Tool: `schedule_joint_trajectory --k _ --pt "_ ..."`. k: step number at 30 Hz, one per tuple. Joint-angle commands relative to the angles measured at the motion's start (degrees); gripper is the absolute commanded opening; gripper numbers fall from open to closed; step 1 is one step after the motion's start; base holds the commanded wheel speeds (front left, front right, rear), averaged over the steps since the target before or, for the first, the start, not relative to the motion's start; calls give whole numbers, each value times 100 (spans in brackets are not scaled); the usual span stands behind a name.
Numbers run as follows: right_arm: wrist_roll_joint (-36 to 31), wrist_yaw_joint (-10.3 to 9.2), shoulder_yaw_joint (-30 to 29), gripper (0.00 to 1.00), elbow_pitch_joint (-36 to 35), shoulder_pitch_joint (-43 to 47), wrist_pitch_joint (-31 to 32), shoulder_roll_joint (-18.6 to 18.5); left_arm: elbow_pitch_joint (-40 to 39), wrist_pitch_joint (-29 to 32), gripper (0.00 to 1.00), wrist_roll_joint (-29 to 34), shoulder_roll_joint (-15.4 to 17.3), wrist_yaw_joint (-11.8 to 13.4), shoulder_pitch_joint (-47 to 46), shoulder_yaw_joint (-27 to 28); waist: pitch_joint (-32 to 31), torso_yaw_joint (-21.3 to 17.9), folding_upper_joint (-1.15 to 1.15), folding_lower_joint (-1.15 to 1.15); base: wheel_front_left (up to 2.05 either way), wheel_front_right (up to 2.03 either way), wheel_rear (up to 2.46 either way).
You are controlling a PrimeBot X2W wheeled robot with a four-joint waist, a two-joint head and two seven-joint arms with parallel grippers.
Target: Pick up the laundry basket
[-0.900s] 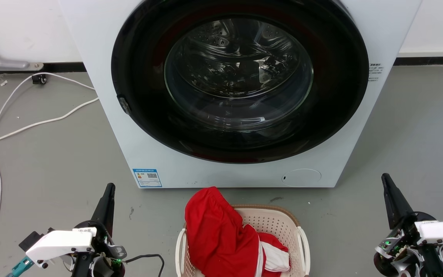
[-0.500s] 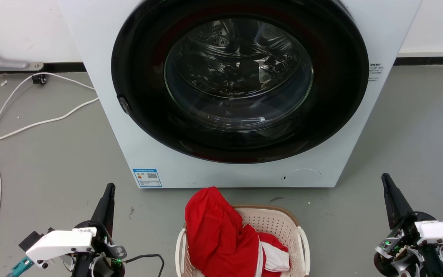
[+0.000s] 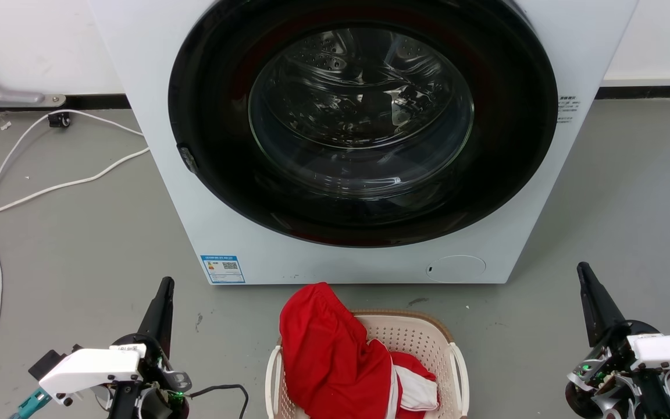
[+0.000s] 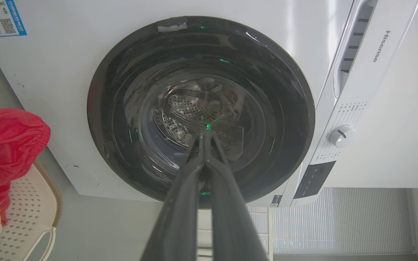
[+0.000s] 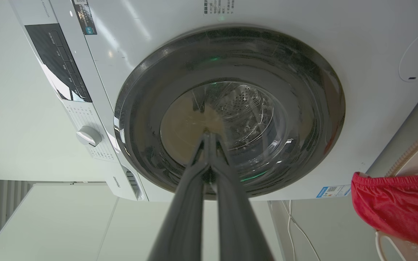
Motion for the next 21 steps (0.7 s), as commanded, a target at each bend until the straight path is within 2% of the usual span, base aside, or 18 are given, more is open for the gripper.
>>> schedule_joint_trajectory --k 1,8,9,13,21 --pt "-22 0 -8 0 6 -67 12 14 6 22 0 16 -7 -24 -56 20 0 0 0 0 0 0 0" --pt "-24 0 -9 0 5 -67 13 15 6 23 0 17 -8 -24 -56 20 0 0 0 0 0 0 0" --pt "0 0 -1 100 2 0 0 1 2 0 100 1 -1 0 0 2 0 0 0 0 0 0 0" --pt "-7 0 19 100 170 156 -13 22 173 -22 100 11 -30 7 156 -23 0 0 0 0 0 0 0" --pt "-187 0 163 100 84 205 -250 20 -27 -258 100 209 -26 5 243 -59 5 -1 0 0 0 0 0"
